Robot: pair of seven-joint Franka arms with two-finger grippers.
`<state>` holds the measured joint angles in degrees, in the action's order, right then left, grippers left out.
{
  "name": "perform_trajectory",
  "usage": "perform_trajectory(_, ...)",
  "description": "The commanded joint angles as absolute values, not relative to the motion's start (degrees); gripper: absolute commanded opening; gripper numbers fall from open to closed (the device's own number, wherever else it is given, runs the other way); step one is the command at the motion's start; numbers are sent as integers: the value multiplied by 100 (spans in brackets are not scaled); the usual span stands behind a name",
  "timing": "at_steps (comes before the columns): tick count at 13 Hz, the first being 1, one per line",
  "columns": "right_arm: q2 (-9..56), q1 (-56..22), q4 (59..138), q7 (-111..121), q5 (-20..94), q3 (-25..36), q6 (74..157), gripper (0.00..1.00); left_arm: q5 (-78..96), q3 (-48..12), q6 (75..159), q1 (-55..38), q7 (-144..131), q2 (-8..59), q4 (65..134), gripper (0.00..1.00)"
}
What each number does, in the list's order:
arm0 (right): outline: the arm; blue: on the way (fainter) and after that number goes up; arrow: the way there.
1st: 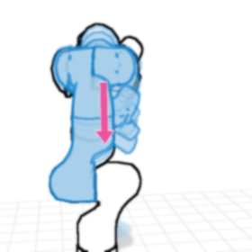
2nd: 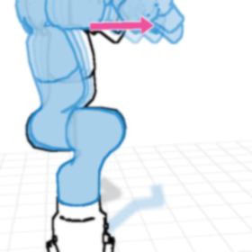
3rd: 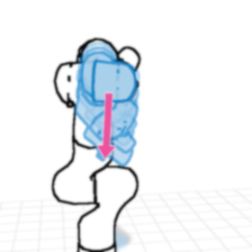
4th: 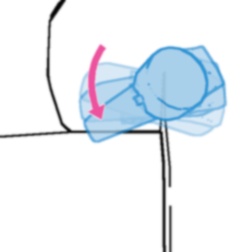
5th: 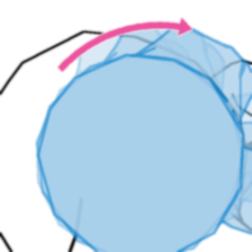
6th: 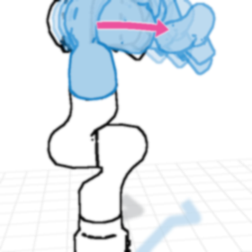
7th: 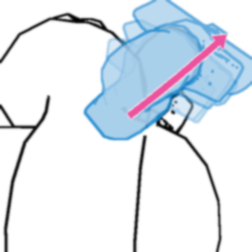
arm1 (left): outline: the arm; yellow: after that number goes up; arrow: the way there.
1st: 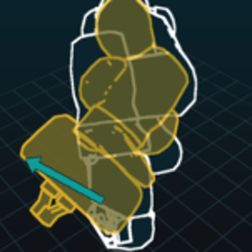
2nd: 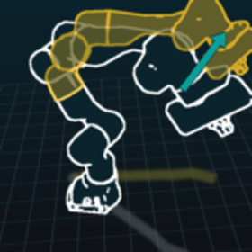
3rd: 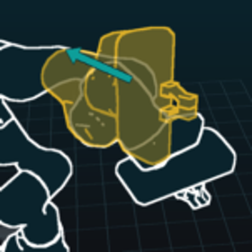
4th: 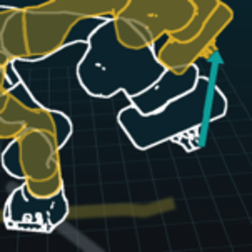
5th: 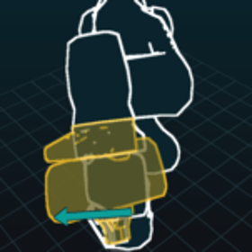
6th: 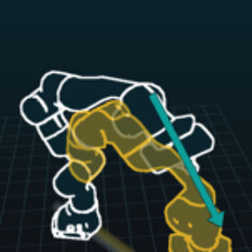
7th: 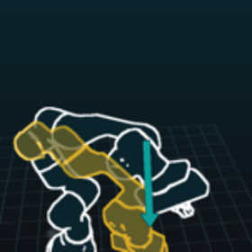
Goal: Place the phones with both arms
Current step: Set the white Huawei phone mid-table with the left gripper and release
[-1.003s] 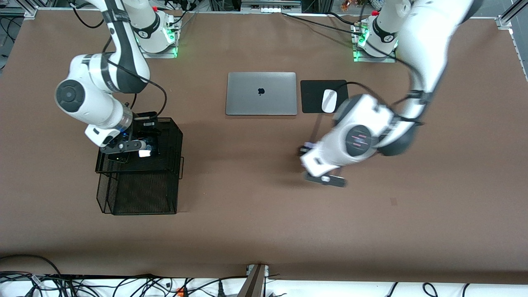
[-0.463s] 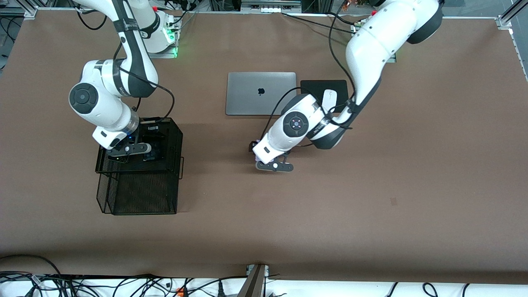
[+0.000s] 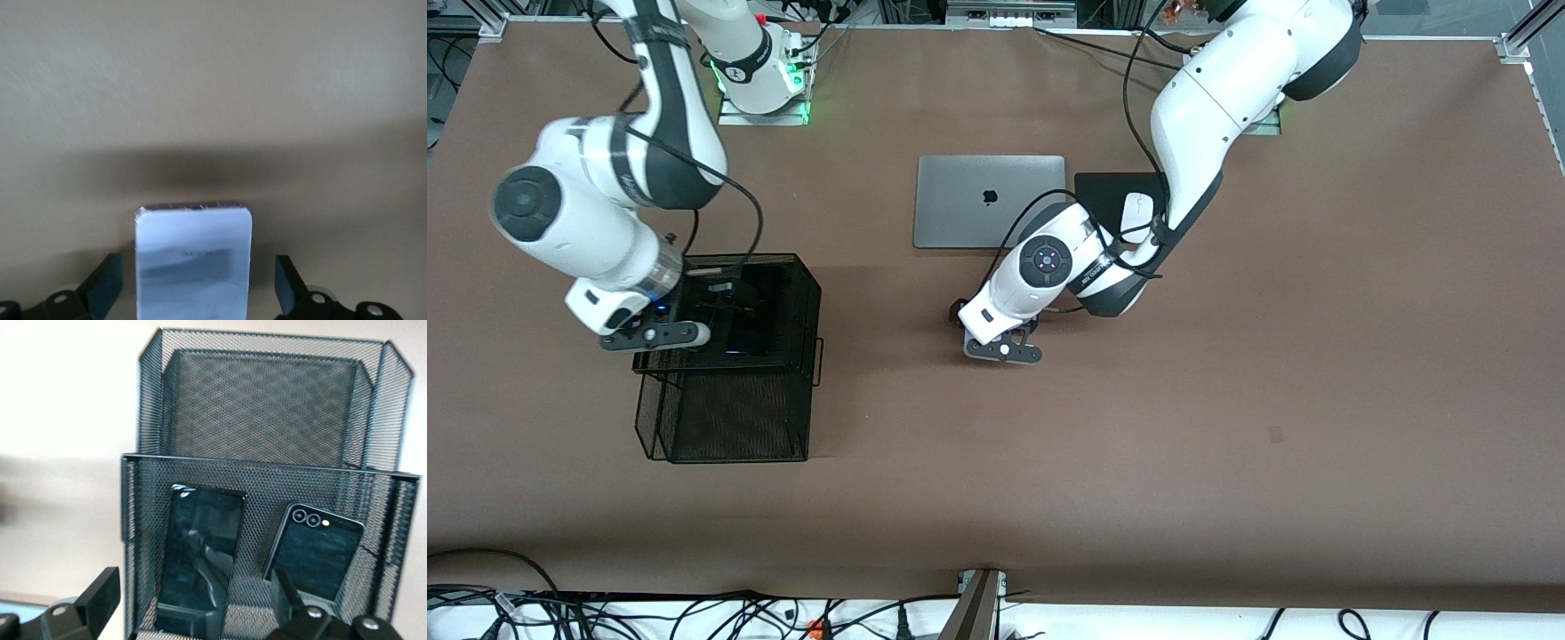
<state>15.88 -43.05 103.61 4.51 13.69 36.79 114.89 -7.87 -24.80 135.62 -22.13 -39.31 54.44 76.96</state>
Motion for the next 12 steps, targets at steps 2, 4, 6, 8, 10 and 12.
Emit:
perform_trajectory(2, 1845, -4254, 9599, 81, 1415, 3630, 10890, 100, -782, -2487, 12046, -1786, -3938, 4485, 7717, 100)
perform_trajectory(4, 2064, -4333, 9467, -498, 1441, 3490, 10942, 100, -782, -2452, 11315, -1478, -3929, 3861, 7717, 100)
perform_trajectory(6, 2441, -4429, 9160, -1095, 1468, 3201, 10969, 100, -791, -2435, 10935, -1057, -3798, 3404, 7691, 100)
perform_trajectory(8, 2968, -4561, 8677, -1999, 1468, 2762, 10986, 100, -791, -2426, 10531, -547, -3325, 3078, 7647, 100)
perform_trajectory(10, 3539, -4675, 7993, -2834, 1468, 2401, 11004, 100, -774, -2452, 10092, -3, -2379, 2971, 7323, 100)
perform_trajectory(12, 4067, -4824, 7403, -3644, 1468, 1979, 11265, 100, -765, -2417, 9469, 263, -1489, 2988, 6736, 100)
